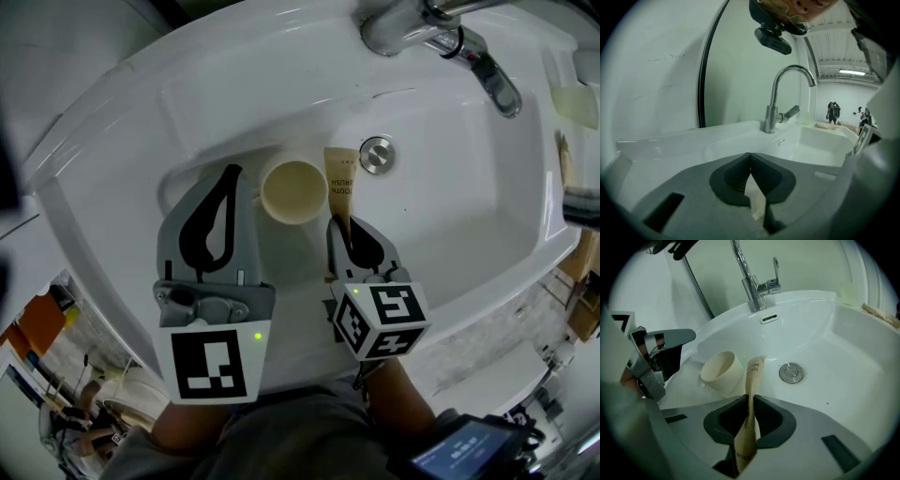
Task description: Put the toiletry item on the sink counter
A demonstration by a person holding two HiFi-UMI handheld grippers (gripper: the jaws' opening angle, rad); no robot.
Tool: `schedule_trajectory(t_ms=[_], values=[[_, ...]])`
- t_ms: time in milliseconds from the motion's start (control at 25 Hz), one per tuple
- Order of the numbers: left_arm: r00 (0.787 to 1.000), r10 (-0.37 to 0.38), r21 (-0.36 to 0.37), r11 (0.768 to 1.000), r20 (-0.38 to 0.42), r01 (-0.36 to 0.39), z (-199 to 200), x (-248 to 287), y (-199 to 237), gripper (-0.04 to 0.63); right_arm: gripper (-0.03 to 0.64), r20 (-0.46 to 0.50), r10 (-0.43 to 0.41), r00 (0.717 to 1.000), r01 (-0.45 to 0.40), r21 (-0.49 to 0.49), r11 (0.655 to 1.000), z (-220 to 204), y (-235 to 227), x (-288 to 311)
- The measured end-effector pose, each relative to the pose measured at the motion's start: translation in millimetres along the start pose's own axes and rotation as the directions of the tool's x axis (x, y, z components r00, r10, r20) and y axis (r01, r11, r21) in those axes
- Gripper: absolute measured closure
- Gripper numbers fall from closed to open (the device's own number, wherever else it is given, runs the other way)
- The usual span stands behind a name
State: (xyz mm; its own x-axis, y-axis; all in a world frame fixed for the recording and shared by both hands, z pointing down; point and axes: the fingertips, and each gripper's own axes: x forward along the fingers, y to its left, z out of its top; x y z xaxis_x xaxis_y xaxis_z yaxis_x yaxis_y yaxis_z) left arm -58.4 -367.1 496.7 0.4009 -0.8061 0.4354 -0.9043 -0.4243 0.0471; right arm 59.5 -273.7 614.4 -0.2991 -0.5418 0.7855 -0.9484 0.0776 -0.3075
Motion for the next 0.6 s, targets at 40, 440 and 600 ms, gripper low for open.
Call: schedule_trajectory(t_ms=[40, 440, 600], values=[[1.0, -0.001, -0.002, 1.0, -0.001, 0.001, -0.5, 1.2, 0.5, 0.583, 0.578, -0.005, 0.001, 1.0, -0.001, 0.0, 1.0, -0.9, 0.2, 1.4], [1.0, -0.01, -0.008, 1.0, 0.0, 0.01, 0.7, 5.6, -2.1, 0.582, 0.578, -0.014, 0.008, 1.0, -0.007, 0.005, 1.0, -1.4, -0.8, 3.1], [1.0, -0.012, -0.005, 1.0, 0.003, 0.012, 4.7, 3.3, -6.6, 0.583, 0.578, 0.003, 0.018, 1.0, -0.018, 0.002, 1.0, 2.4, 0.8, -1.3]])
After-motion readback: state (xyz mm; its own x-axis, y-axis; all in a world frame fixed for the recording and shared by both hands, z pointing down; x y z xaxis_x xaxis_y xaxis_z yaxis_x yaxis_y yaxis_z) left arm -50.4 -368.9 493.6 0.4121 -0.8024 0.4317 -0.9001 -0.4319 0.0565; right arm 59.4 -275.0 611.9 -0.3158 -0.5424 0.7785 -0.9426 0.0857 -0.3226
